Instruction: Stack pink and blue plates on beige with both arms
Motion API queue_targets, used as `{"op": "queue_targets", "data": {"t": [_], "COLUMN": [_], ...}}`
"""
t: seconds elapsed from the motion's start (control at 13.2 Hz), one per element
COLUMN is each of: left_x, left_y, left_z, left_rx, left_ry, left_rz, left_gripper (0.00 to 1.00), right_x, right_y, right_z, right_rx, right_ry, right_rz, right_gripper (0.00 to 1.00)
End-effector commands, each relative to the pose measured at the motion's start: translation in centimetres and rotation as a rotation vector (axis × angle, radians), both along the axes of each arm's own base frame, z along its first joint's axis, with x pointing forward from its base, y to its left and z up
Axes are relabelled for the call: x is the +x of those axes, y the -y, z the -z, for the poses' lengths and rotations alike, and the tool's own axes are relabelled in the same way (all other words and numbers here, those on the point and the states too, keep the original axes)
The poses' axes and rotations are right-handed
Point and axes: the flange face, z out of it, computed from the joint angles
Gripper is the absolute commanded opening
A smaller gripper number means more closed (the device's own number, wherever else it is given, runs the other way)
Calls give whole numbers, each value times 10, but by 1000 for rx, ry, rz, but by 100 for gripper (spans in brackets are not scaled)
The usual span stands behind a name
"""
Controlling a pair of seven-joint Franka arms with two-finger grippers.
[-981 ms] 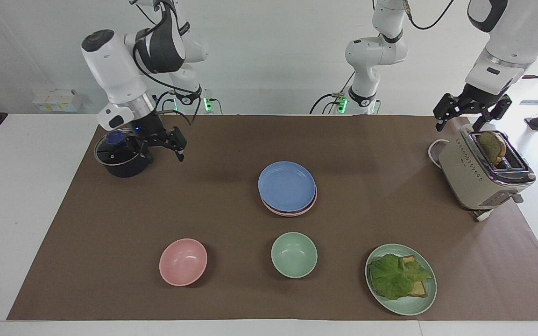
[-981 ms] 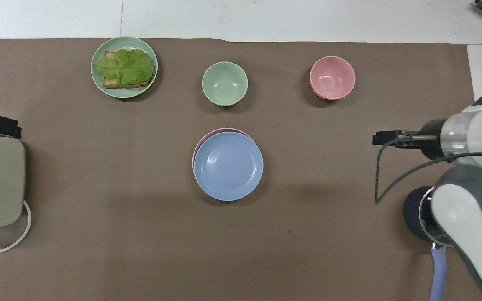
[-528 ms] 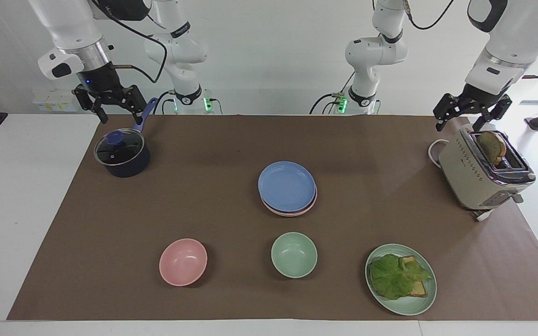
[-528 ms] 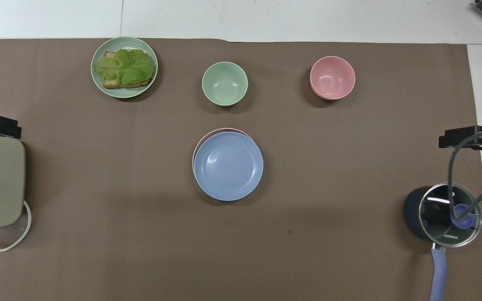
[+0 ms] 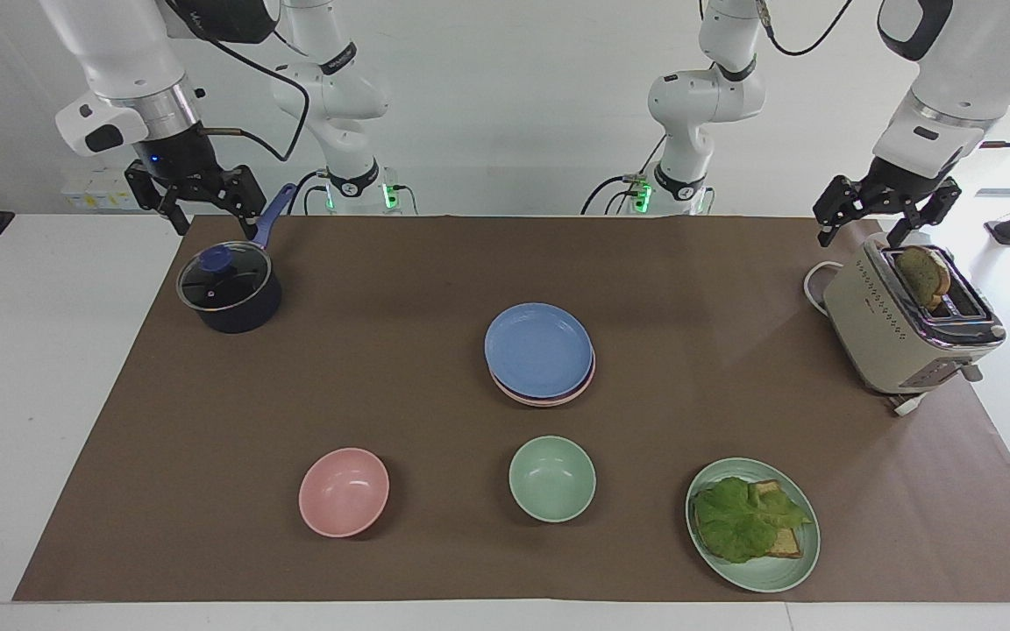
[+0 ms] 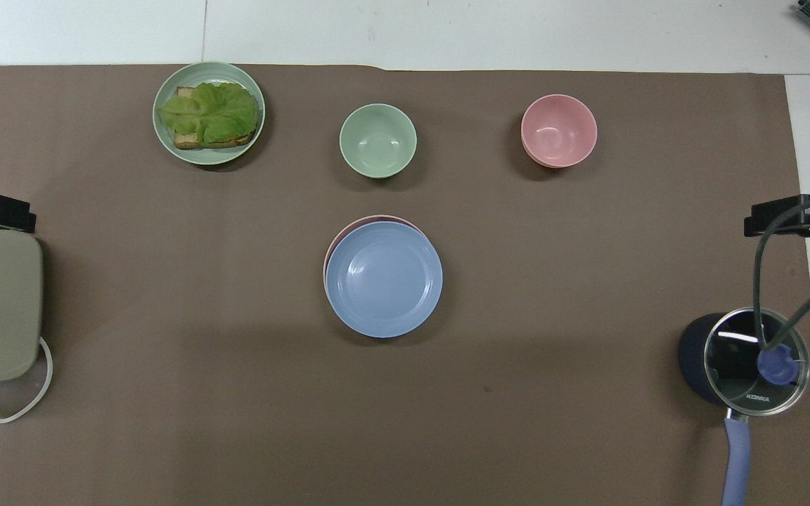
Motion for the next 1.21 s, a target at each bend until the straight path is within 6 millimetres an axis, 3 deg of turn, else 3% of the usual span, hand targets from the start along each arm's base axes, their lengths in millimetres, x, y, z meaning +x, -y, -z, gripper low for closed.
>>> {"op": "queue_targets", "data": {"t": [0.0,0.23,0.45,1.13], "left_x": [-5,-5,-5,-5], "left_y": [-1,-1,-1,-1], "left_z": [-3,-3,-3,-3], "left_rx": [17,17,17,17], "left_ry": [-5,-5,-5,-5], "left_rz": [11,11,11,11], "left_gripper": [100,100,100,100], "right_x": [-3,-2,-4,-2], "right_y": [4,4,-12,-16], "right_z": [-8,-16,-25,-25], "right_rx": [-19,-12,-20,-4], "right_ry": [-38,-35,-59,-79], "right_rz": [11,14,-11,23], "right_gripper": [100,100,100,100]}}
